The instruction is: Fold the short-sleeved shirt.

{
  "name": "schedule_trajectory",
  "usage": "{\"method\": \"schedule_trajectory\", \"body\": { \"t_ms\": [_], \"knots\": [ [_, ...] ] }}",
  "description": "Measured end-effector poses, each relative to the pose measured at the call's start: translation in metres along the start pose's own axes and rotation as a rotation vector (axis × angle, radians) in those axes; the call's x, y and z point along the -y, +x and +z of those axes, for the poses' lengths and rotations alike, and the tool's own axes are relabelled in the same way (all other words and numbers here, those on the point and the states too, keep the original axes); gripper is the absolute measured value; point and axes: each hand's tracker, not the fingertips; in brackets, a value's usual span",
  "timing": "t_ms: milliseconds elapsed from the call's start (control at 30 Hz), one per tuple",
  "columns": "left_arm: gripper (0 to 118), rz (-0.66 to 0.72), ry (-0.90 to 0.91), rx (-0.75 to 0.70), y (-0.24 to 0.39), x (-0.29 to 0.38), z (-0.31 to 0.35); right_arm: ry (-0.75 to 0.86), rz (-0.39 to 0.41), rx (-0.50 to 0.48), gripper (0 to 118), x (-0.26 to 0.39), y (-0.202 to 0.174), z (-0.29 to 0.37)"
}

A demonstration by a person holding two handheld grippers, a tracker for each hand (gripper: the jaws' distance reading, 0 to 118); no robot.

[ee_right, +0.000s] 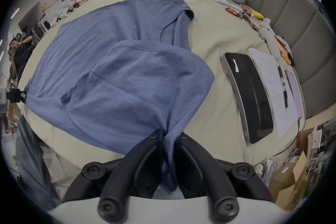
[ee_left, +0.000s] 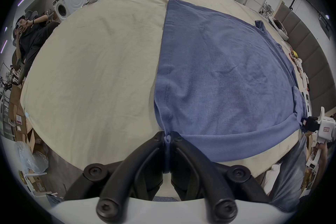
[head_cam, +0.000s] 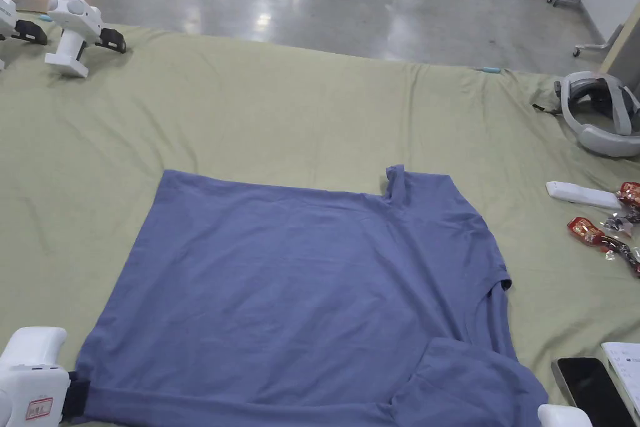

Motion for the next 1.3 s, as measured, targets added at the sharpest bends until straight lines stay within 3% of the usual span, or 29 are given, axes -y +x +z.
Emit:
{"method": "schedule_trajectory", "body": {
  "t_ms": [167, 533, 833, 1100, 1133, 1300],
  "knots": [
    [8, 0.01, 0.062, 0.009, -0.002, -0.004, 0.014, 0.059, 0.05, 0.013, 10, -0.004, -0.001, 0.023],
    [8, 0.013, 0.212, 0.036, 0.005, -0.078, 0.032, 0.213, 0.015, -0.019, 10, -0.089, 0.003, 0.059],
    [8, 0.039, 0.214, 0.02, 0.003, -0.15, -0.013, 0.217, 0.005, 0.012, 10, -0.181, 0.005, 0.01],
    [8, 0.061, 0.162, 0.008, 0.009, -0.175, -0.05, 0.168, -0.045, 0.014, 10, -0.215, 0.003, -0.044],
    [8, 0.065, 0.152, 0.005, 0.009, -0.176, -0.054, 0.164, -0.044, 0.015, 12, -0.216, 0.003, -0.05],
    [10, 0.136, 0.11, 0.018, 0.001, -0.176, -0.074, 0.132, 0.014, 0.086, 44, -0.212, -0.001, -0.069]
  ]
}}
